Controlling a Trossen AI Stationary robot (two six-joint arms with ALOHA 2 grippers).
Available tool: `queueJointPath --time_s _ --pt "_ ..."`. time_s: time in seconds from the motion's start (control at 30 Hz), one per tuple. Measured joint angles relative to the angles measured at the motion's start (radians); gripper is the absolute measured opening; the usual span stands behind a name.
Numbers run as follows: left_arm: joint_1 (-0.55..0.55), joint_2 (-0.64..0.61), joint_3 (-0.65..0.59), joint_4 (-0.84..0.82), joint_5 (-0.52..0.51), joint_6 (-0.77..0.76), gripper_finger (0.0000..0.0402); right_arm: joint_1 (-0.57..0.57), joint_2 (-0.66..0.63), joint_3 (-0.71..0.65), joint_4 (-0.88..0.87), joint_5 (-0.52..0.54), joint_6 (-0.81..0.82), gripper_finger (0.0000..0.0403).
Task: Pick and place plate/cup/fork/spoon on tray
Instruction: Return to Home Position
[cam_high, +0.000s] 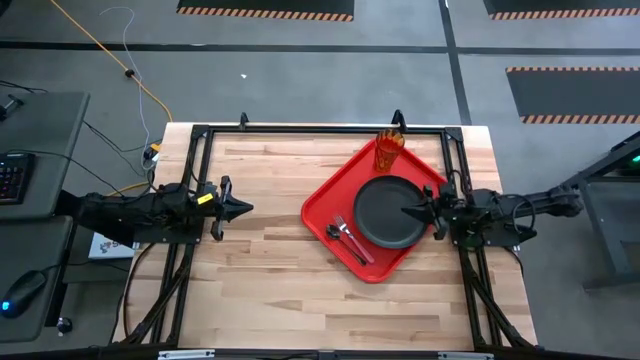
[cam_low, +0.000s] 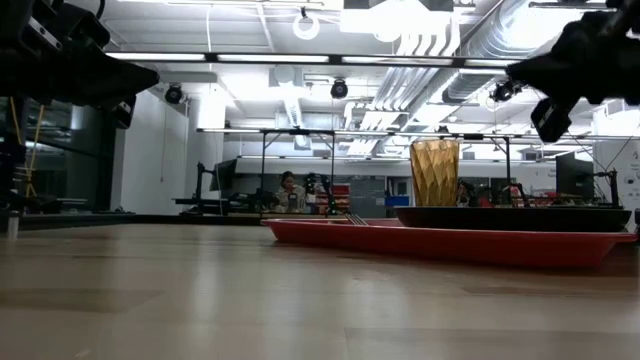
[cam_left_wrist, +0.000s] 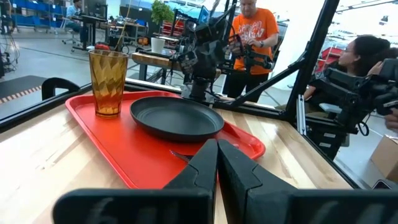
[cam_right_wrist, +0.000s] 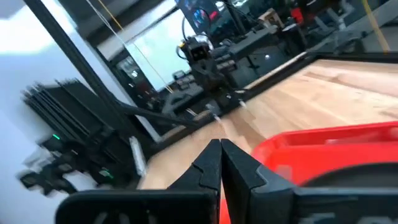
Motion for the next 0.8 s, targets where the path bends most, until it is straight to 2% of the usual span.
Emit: queueJointPath --time_s 0.13,0.27,0.8 --pt "0.000 0.000 0.000 0.000 0.000 0.000 0.0003 -0.004 -0.044 0.000 -0.098 0.022 -0.114 0.0000" --pt "0.000 0.000 0.000 0.000 0.000 0.000 0.0003 -0.004 -0.038 0.000 -0.102 0.020 -0.212 0.0000" --pt "0.000 0.000 0.000 0.000 0.000 0.000 0.0003 -0.004 -0.036 0.000 -0.105 0.009 -0.115 0.0000"
